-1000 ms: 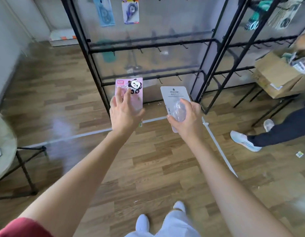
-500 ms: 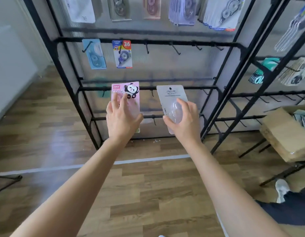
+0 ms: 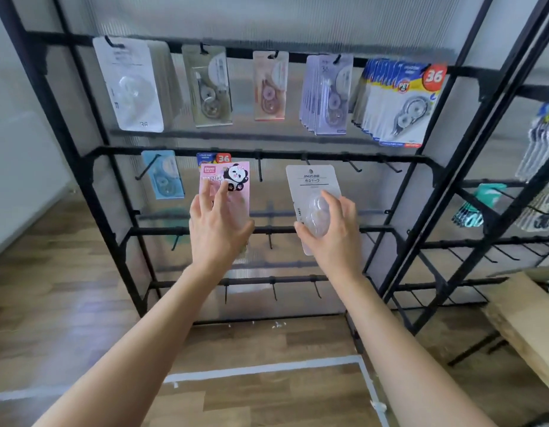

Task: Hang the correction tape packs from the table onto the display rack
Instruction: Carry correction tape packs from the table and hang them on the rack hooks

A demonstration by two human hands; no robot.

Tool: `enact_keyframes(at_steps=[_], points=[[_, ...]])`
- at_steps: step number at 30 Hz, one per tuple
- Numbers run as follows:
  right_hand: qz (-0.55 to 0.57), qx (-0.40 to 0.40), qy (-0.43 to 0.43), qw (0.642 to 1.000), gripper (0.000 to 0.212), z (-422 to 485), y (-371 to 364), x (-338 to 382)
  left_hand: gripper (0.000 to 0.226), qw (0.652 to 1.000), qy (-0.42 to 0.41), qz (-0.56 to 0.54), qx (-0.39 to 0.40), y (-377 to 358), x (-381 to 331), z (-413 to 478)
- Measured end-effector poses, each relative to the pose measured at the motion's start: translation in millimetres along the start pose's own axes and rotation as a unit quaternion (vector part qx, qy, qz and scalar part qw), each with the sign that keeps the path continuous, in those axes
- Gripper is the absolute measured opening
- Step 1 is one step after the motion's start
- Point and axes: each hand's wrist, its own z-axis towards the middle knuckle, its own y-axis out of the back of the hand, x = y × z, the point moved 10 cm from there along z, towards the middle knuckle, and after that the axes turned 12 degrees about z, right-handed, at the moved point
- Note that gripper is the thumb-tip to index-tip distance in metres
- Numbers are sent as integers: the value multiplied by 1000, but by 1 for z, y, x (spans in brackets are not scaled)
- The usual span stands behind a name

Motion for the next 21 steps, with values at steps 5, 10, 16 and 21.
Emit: enact_keyframes(at_steps=[5,10,16,21], points=[[5,-20,0,1000,66,22,-17,-7,78,1000,-19,-2,-3,-11,4,28],[5,-25,-15,1000,65,34,-29,-22,80,999,-44,19,20,-38,0,41],[24,-28,-26,999,64,51,-32,-46,77,994,-71,56,65,-82,-10,44],[22,-15,-20,999,65,66,-35,-62,77,993,-55,71,82,-110,-14,57]])
